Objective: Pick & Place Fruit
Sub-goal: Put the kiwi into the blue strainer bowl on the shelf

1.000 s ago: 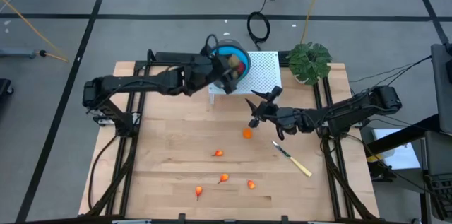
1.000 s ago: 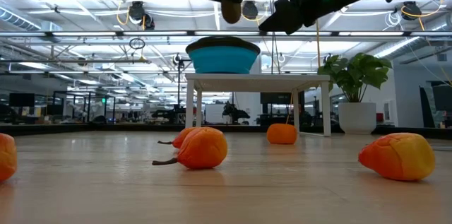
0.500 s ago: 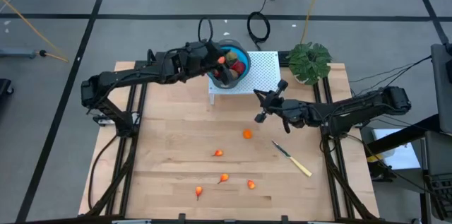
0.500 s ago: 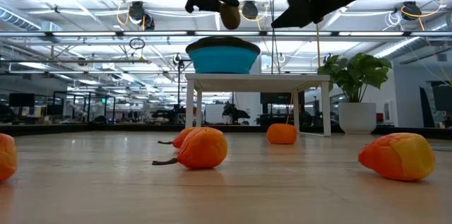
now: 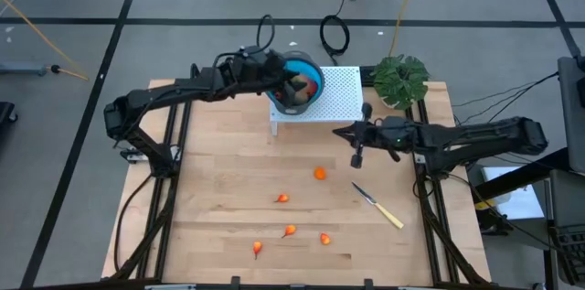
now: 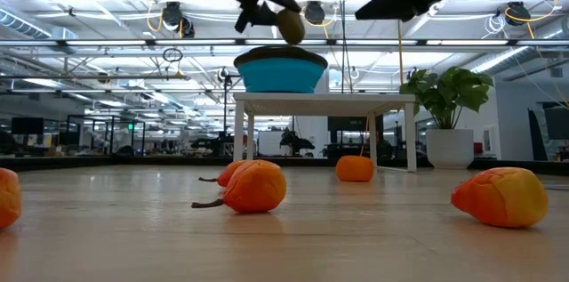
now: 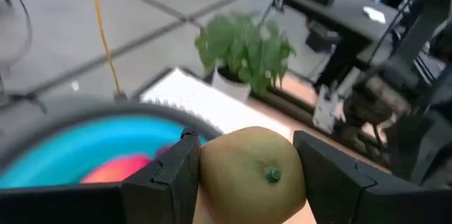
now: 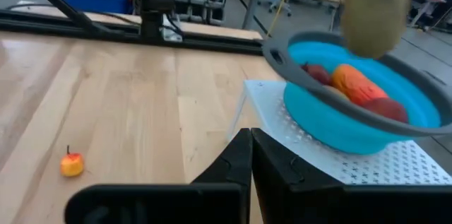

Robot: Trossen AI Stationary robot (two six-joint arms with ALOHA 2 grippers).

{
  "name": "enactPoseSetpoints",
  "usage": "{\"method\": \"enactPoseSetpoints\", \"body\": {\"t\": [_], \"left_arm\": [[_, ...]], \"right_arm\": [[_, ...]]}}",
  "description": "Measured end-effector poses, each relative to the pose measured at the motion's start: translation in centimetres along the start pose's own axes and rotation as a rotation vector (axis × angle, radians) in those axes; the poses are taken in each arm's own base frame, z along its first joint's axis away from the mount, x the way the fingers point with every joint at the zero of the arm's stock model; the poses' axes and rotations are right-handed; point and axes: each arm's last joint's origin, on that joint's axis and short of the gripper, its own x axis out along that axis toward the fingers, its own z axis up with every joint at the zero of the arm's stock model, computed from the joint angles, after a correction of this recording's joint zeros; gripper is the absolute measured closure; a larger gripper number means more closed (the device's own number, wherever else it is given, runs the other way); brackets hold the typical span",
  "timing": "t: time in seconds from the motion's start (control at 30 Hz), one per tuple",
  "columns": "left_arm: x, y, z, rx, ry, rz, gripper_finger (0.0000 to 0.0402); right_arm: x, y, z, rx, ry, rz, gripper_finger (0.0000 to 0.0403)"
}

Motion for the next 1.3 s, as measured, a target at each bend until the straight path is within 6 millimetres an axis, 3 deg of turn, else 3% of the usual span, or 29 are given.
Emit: {"method": "enactPoseSetpoints", "body": {"t": [0.23, 0.93, 1.17, 1.3], "left_arm": [[-0.3, 1.9, -1.2, -0.065, 0.159, 0.038, 0.0199], [-0.7, 3.7, -1.2, -0.21, 0.212, 0.016, 0.0199], [-0.7, 3.8, -1.2, -0.205, 0.21, 0.015, 0.0199], [-0.6, 3.5, -0.7, -0.102, 0.164, -0.06, 0.0199]], "right_arm": [[-1.0, -0.3, 0.5, 0.008, -0.03, -0.004, 0.0402], [-1.0, -0.3, 0.2, -0.001, 0.0, 0.0, 0.0402], [-1.0, -0.3, 0.2, -0.001, 0.0, 0.0, 0.0403], [-1.0, -0.3, 0.2, -0.001, 0.0, 0.0, 0.0403]]}}
